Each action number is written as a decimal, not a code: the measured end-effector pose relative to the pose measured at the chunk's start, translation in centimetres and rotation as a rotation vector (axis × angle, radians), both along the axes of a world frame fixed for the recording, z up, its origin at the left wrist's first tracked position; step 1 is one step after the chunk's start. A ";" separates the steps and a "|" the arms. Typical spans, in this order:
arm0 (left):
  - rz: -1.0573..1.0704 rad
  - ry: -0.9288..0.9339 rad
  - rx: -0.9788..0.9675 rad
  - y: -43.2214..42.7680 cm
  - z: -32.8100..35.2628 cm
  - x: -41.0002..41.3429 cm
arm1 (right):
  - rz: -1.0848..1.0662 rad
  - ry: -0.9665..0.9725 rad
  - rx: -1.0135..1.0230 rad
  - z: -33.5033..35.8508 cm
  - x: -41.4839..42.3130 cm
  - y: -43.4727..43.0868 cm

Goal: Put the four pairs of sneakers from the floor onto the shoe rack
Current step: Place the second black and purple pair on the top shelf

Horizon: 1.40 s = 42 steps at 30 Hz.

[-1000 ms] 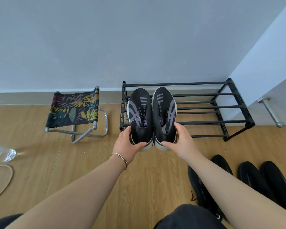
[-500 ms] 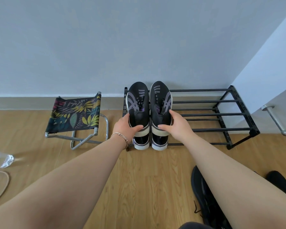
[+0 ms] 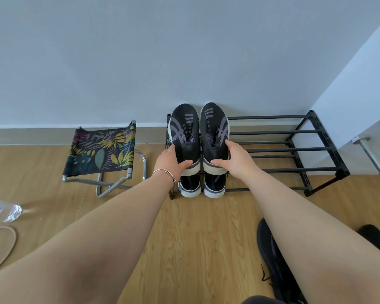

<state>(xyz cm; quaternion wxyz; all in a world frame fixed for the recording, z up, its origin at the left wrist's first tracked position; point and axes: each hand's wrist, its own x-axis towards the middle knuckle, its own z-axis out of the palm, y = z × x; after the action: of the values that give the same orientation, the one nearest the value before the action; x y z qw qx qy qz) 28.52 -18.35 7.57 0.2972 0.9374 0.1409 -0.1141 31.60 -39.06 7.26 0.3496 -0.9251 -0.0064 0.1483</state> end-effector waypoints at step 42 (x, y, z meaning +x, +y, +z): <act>-0.313 -0.246 0.569 -15.1 0.9 0.9 | 0.132 -0.490 -0.721 0.9 -3.2 -15.3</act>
<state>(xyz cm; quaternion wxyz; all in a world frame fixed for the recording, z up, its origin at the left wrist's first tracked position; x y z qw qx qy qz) 29.46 -33.40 8.49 0.0178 0.9997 -0.0153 -0.0004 28.35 -54.33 8.16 -0.0178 -0.9934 -0.0959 -0.0609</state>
